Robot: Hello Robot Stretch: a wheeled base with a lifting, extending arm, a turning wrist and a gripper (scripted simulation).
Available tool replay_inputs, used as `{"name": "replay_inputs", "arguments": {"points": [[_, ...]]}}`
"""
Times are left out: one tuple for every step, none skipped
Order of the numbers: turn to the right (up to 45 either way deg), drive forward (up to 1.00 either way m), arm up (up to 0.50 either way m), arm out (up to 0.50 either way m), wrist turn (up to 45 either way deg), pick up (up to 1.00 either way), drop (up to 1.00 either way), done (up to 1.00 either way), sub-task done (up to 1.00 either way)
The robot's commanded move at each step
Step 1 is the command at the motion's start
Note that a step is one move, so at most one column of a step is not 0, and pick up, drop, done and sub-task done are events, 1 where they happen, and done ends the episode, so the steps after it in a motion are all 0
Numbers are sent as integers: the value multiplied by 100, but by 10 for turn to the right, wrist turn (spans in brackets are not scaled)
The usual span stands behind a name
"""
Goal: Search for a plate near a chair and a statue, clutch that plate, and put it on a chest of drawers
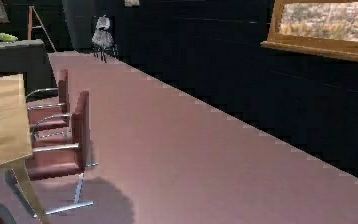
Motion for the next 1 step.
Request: {"name": "replay_inputs", "arguments": {"points": [[-450,0,0,0,0,0,0,0,0]]}}
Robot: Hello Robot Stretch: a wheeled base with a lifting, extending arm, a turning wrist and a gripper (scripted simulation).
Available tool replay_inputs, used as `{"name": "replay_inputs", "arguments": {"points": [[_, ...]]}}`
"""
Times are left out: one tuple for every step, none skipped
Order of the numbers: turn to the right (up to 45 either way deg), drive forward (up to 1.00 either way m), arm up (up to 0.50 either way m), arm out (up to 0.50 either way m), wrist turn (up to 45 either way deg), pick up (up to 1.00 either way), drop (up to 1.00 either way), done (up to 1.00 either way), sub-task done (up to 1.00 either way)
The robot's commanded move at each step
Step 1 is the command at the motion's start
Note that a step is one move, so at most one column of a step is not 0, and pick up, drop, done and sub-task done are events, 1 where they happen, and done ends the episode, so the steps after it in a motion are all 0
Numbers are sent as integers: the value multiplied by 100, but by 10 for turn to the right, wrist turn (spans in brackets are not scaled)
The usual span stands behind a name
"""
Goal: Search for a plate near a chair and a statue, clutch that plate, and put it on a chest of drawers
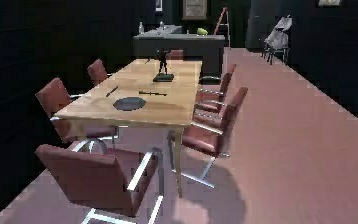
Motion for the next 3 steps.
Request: {"name": "replay_inputs", "arguments": {"points": [[-450,0,0,0,0,0,0,0,0],[-60,0,0,0,0,0,0,0,0],[0,65,0,0,0,0,0,0,0]]}}
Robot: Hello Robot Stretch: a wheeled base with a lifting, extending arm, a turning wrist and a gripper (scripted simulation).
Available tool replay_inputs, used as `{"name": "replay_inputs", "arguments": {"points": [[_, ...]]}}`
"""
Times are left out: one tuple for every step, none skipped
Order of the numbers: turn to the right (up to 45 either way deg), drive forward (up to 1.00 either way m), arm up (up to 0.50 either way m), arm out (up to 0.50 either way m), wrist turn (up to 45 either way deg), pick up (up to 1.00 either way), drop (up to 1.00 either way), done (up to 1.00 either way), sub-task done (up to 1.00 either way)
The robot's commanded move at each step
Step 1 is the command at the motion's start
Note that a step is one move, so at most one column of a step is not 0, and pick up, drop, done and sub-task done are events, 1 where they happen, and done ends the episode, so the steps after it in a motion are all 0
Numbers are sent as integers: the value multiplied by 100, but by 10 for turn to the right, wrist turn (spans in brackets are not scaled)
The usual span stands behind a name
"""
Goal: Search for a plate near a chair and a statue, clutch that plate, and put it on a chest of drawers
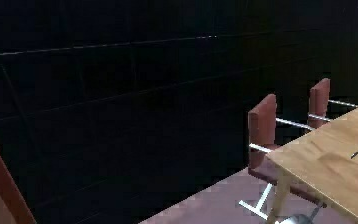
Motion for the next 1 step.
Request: {"name": "replay_inputs", "arguments": {"points": [[-150,0,0,0,0,0,0,0,0]]}}
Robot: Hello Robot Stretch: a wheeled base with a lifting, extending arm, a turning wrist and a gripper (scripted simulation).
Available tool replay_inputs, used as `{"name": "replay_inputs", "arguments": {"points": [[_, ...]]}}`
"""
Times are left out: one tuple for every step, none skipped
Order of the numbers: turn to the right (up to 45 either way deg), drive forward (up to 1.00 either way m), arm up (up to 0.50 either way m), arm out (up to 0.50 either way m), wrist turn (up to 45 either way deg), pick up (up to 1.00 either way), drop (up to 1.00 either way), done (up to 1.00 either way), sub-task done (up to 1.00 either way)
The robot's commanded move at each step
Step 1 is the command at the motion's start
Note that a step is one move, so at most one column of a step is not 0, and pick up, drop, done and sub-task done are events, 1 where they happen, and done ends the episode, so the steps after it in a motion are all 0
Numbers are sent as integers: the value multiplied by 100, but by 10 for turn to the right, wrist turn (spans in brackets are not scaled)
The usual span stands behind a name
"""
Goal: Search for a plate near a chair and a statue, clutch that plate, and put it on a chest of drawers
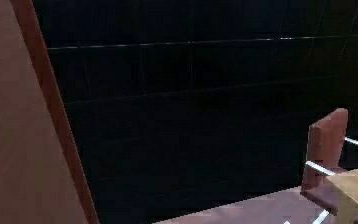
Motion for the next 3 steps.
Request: {"name": "replay_inputs", "arguments": {"points": [[0,50,0,0,0,0,0,0,0],[270,0,0,0,0,0,0,0,0],[0,20,0,0,0,0,0,0,0]]}}
